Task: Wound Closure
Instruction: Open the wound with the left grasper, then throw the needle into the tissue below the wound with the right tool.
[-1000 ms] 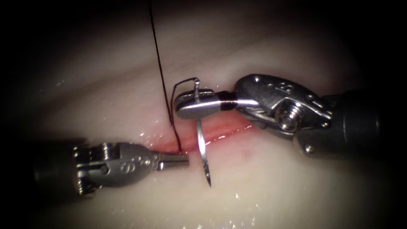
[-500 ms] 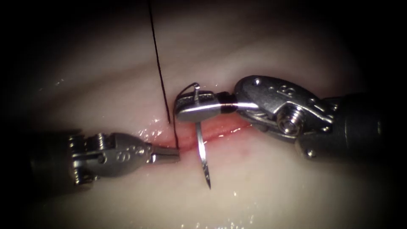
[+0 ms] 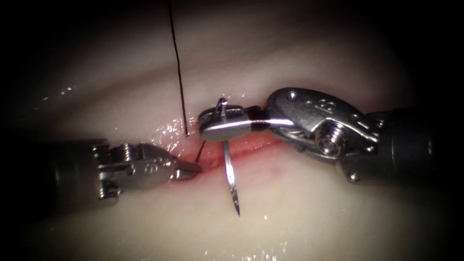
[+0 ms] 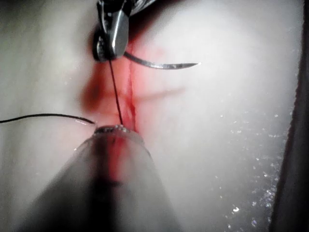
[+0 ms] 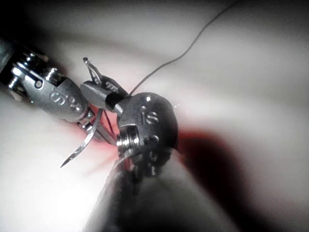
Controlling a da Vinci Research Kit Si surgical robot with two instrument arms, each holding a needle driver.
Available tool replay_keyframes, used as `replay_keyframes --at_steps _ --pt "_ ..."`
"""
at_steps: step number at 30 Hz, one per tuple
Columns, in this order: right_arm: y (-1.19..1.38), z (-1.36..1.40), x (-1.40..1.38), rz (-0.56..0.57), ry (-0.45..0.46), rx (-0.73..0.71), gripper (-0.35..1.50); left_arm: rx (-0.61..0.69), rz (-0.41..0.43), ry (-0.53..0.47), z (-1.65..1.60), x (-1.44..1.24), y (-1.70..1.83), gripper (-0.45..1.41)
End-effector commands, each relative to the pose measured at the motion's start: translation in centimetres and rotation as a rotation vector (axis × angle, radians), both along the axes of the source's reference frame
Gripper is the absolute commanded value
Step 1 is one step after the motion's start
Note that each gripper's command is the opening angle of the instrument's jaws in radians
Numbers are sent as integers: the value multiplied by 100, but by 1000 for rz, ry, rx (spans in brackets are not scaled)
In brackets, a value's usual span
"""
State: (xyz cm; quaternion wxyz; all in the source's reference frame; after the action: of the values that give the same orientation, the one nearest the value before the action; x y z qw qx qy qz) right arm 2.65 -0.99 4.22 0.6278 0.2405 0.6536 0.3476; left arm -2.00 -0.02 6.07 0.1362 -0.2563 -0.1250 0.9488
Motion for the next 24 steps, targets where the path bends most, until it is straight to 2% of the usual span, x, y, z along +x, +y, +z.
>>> replay_keyframes --at_steps 1,5,10,21,22,24 --pt "0 4 8 1 1 -7 -35 6 -1 12 8 -5 -4 -45" --pt "2 5 9 3 -3 -19 -35 44 26 36 12 -5 -11 -45" --pt "6 8 14 12 -13 -43 -35 91 12 42 5 -6 -15 -45" --pt "8 30 30 24 -49 -177 -35 201 2 147 -7 0 -24 -45" --pt "7 32 30 28 -47 -186 -35 207 4 156 -7 1 -26 -21" --pt "6 34 30 36 -42 -207 -35 222 6 179 -5 3 -27 -1"
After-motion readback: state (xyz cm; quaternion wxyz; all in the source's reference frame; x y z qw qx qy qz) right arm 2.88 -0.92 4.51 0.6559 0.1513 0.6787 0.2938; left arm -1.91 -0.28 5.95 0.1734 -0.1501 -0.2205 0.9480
